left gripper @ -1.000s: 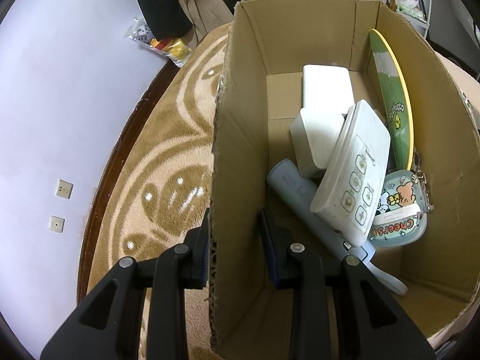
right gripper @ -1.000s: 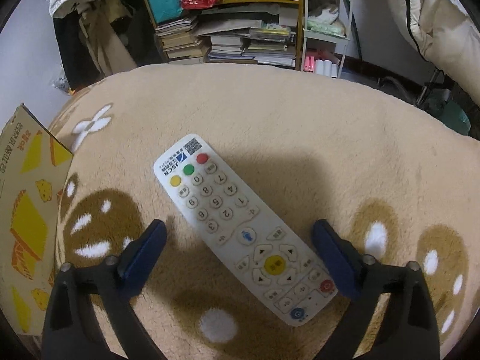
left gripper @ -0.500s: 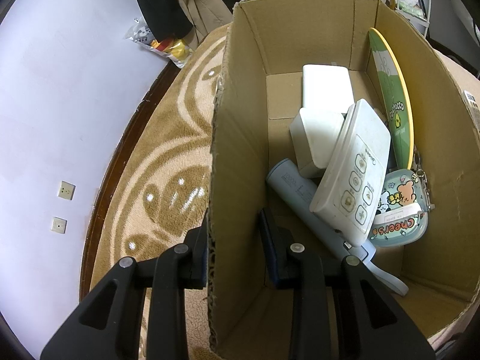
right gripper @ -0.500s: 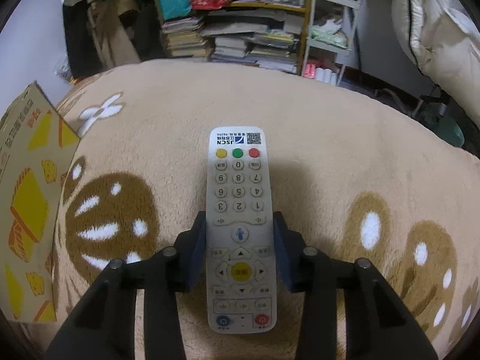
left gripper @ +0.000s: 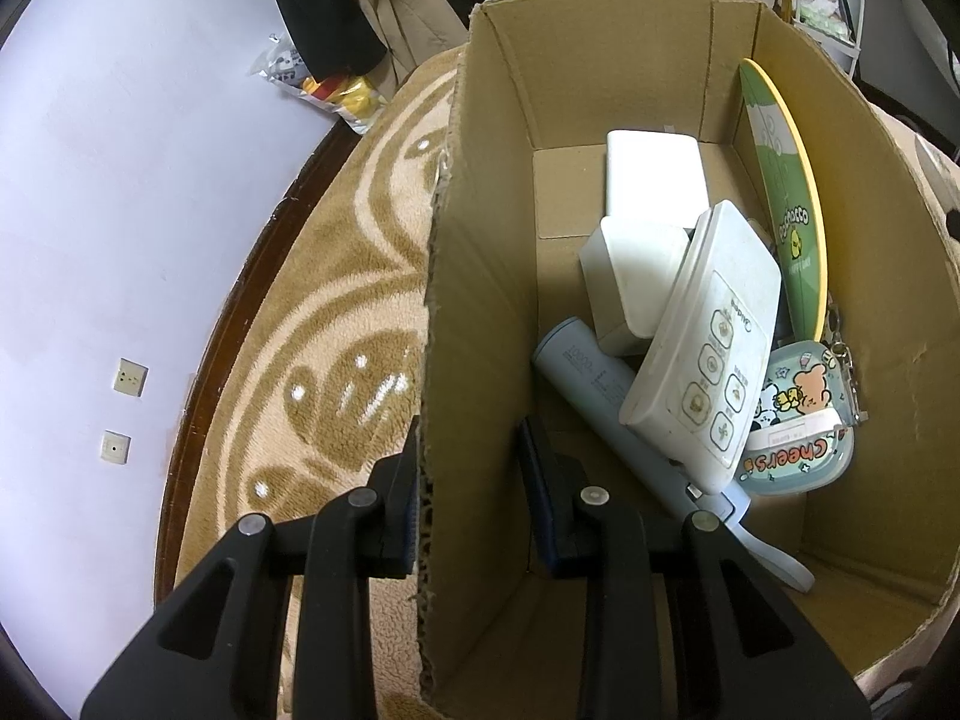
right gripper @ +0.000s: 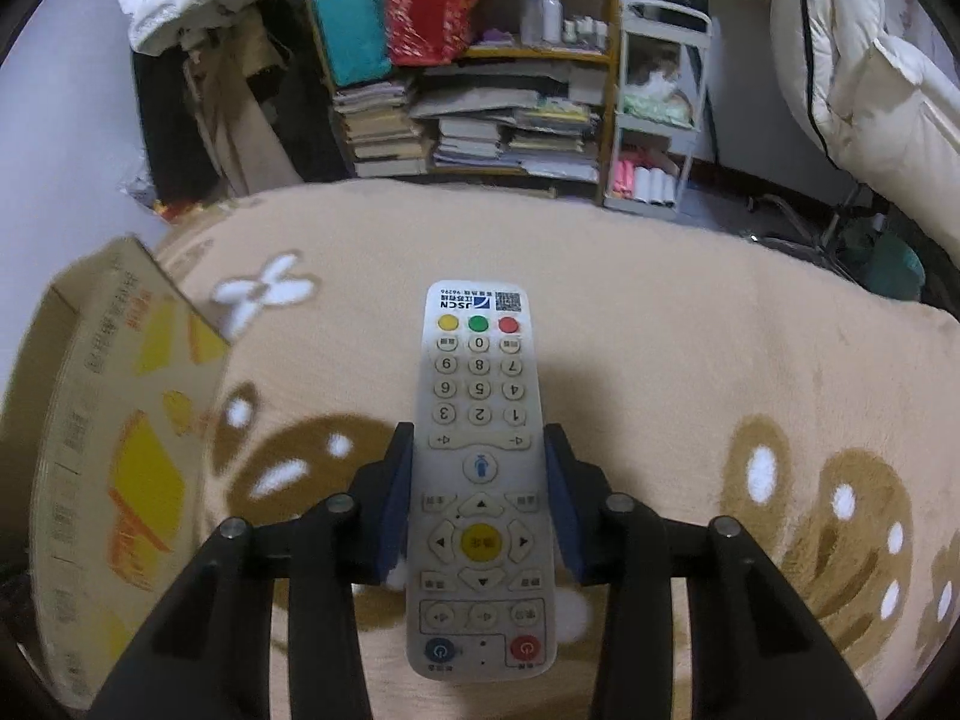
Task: Organize rigid objects
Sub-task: 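Carry the TV remote into the box and open the right tool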
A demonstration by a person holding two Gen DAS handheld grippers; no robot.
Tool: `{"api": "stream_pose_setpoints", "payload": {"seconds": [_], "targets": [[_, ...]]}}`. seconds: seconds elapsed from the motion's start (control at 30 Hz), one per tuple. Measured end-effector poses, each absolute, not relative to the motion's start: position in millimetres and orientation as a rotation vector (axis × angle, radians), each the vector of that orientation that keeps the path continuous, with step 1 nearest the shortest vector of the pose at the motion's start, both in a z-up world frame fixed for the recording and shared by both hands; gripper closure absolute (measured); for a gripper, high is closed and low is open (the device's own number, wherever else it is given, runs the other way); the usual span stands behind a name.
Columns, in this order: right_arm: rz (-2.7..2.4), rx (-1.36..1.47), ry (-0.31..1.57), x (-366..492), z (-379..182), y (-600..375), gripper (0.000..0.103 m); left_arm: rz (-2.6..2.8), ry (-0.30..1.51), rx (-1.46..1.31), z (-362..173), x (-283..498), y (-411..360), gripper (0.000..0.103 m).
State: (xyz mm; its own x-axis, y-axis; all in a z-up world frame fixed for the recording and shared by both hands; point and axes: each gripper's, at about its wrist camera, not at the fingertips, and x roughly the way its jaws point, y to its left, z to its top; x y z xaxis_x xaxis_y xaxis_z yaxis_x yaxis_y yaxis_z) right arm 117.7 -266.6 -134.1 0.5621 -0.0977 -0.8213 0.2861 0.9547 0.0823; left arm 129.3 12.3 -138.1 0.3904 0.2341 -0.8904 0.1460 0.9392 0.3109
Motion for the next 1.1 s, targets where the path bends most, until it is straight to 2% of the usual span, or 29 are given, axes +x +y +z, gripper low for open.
{"api": "stream_pose_setpoints", "payload": {"seconds": [0.27, 0.7, 1.1], "targets": [[-0.166, 0.198, 0.915, 120.0, -116.3, -233.5, 0.060, 0.056, 1.176, 0.365, -137.9, 130.2, 13.9, 0.074], [0.017, 0.206, 0.814, 122.1, -57.0, -161.4, 0.059, 0.053, 1.178, 0.356, -139.6, 131.1, 14.8, 0.074], [0.127, 0.192, 0.852, 119.2, -63.1, -115.7, 0.059, 0.050, 1.180, 0.345, -140.0, 130.3, 17.7, 0.074]]}}
